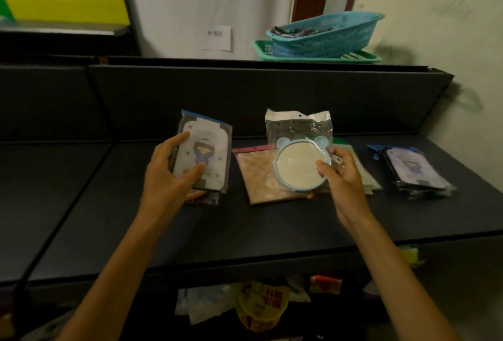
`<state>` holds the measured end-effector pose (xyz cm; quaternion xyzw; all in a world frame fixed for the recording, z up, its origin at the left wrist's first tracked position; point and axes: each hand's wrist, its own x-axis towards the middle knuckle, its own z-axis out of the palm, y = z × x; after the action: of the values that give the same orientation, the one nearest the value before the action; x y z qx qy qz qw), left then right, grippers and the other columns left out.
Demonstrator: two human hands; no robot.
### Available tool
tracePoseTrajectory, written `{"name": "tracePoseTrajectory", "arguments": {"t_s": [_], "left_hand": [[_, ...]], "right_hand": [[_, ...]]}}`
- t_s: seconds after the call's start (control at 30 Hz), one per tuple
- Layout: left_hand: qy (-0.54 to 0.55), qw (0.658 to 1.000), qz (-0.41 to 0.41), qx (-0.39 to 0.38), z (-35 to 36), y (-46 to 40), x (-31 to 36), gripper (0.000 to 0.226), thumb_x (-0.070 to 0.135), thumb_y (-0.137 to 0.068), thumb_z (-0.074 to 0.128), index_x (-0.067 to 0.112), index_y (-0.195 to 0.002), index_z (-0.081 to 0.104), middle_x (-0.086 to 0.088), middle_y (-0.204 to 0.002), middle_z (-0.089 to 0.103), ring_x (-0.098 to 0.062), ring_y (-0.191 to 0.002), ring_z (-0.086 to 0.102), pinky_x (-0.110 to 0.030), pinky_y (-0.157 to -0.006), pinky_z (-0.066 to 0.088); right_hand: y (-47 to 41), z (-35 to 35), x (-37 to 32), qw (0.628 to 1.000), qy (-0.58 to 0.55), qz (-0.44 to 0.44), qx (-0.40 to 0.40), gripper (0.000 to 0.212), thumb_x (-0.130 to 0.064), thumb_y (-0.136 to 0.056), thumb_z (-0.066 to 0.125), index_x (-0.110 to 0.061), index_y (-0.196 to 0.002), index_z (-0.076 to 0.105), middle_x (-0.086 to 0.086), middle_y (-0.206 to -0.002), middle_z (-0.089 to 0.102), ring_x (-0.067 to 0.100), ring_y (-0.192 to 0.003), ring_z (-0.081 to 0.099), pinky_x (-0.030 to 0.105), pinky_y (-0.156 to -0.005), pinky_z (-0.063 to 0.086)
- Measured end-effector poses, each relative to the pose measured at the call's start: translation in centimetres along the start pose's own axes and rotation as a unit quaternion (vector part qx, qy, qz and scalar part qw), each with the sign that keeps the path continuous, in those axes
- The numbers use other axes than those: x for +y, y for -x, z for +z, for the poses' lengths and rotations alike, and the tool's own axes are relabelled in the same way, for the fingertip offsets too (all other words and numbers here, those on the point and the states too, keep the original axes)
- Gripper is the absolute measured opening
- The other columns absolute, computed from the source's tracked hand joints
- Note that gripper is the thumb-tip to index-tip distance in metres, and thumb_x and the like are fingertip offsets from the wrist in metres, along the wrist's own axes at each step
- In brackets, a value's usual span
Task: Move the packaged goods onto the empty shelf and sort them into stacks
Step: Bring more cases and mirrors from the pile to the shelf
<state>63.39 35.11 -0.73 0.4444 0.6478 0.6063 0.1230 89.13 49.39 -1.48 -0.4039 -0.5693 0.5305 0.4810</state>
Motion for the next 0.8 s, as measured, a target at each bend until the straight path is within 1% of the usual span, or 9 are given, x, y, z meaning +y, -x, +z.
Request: {"name": "tracePoseTrajectory", "arguments": {"t_s": [0.07,0.17,0.23,0.33,0.4,0.5,0.6,0.7,0.8], "left_hand": [[-0.002,1.0,-0.001,0.015,-1.4,0.3,-0.4,0.061,0.011,-0.079,0.07,0.028,-0.132,0.044,-0.003,-0.137,0.042,-0.016,-0.119,0.05,-0.018,-0.068,0.053],[-0.003,1.0,-0.003,0.031,-3.7,0.4,-1.1,0.061,0.013,-0.079,0.071,0.027,-0.131,0.044,-0.002,-0.135,0.043,-0.016,-0.118,0.052,-0.016,-0.066,0.055],[-0.006,0.999,0.0,0.037,-5.2,0.2,-1.6,0.061,0.014,-0.078,0.071,0.027,-0.131,0.044,-0.001,-0.135,0.042,-0.015,-0.118,0.052,-0.015,-0.067,0.055],[-0.009,0.999,-0.001,0.041,-7.3,-0.4,-2.3,0.059,0.013,-0.079,0.07,0.027,-0.129,0.044,-0.001,-0.134,0.041,-0.014,-0.116,0.051,-0.015,-0.067,0.054],[-0.007,0.999,-0.002,0.043,-8.8,-1.0,-3.0,0.058,0.011,-0.079,0.07,0.027,-0.129,0.045,-0.001,-0.134,0.04,-0.014,-0.114,0.05,-0.013,-0.065,0.053],[-0.01,0.999,0.004,0.031,-10.8,-2.0,-4.4,0.06,0.014,-0.079,0.071,0.025,-0.132,0.044,0.0,-0.135,0.041,-0.016,-0.117,0.051,-0.022,-0.074,0.055],[-0.002,1.0,0.008,0.017,-12.3,-2.7,-5.4,0.061,0.015,-0.079,0.071,0.025,-0.132,0.044,0.0,-0.135,0.041,-0.016,-0.117,0.051,-0.026,-0.079,0.054],[0.009,1.0,0.008,0.005,-13.1,-3.3,-6.0,0.061,0.015,-0.079,0.071,0.027,-0.132,0.044,-0.002,-0.137,0.042,-0.017,-0.117,0.052,-0.025,-0.077,0.054],[0.021,1.0,0.001,-0.004,-13.7,-3.7,-6.5,0.061,0.016,-0.079,0.071,0.028,-0.132,0.043,-0.002,-0.137,0.042,-0.017,-0.118,0.052,-0.029,-0.08,0.055]], "right_hand": [[-0.1,1.4,0.1,1.0,0.002,0.006,-0.016,0.028,-0.017,-0.093,0.058,-0.033,-0.114,0.049,-0.01,-0.111,0.06,0.021,-0.103,0.064,0.043,-0.069,0.059],[-0.1,4.0,0.2,0.999,-0.005,0.013,-0.053,0.029,-0.018,-0.093,0.057,-0.03,-0.118,0.048,-0.011,-0.112,0.058,0.018,-0.099,0.064,0.035,-0.058,0.058],[-0.1,6.1,0.3,0.998,-0.002,0.013,-0.063,0.031,-0.019,-0.092,0.058,-0.029,-0.119,0.048,-0.006,-0.118,0.058,0.02,-0.1,0.064,0.036,-0.057,0.058],[0.0,9.3,0.5,0.998,0.008,0.011,-0.055,0.03,-0.018,-0.091,0.06,-0.03,-0.117,0.05,-0.009,-0.113,0.059,0.019,-0.1,0.064,0.042,-0.065,0.06],[0.5,11.3,0.4,0.998,0.01,0.011,-0.058,0.031,-0.017,-0.092,0.059,-0.026,-0.12,0.048,-0.011,-0.109,0.059,0.015,-0.094,0.065,0.035,-0.06,0.06],[1.2,13.9,0.3,0.997,-0.001,0.021,-0.075,0.033,-0.016,-0.093,0.057,-0.025,-0.123,0.045,-0.013,-0.105,0.059,0.016,-0.087,0.067,0.031,-0.053,0.058],[1.8,16.1,0.5,0.996,-0.001,0.027,-0.08,0.032,-0.016,-0.093,0.057,-0.027,-0.121,0.046,-0.01,-0.107,0.06,0.013,-0.088,0.068,0.027,-0.056,0.058],[2.1,17.9,1.0,0.994,0.033,0.029,-0.095,0.035,-0.019,-0.092,0.059,-0.027,-0.123,0.046,-0.001,-0.119,0.061,0.013,-0.099,0.065,0.021,-0.064,0.056],[2.3,19.0,1.3,0.989,0.088,0.035,-0.114,0.036,-0.022,-0.092,0.059,-0.022,-0.126,0.045,0.003,-0.124,0.06,0.01,-0.096,0.064,0.018,-0.063,0.055]]}}
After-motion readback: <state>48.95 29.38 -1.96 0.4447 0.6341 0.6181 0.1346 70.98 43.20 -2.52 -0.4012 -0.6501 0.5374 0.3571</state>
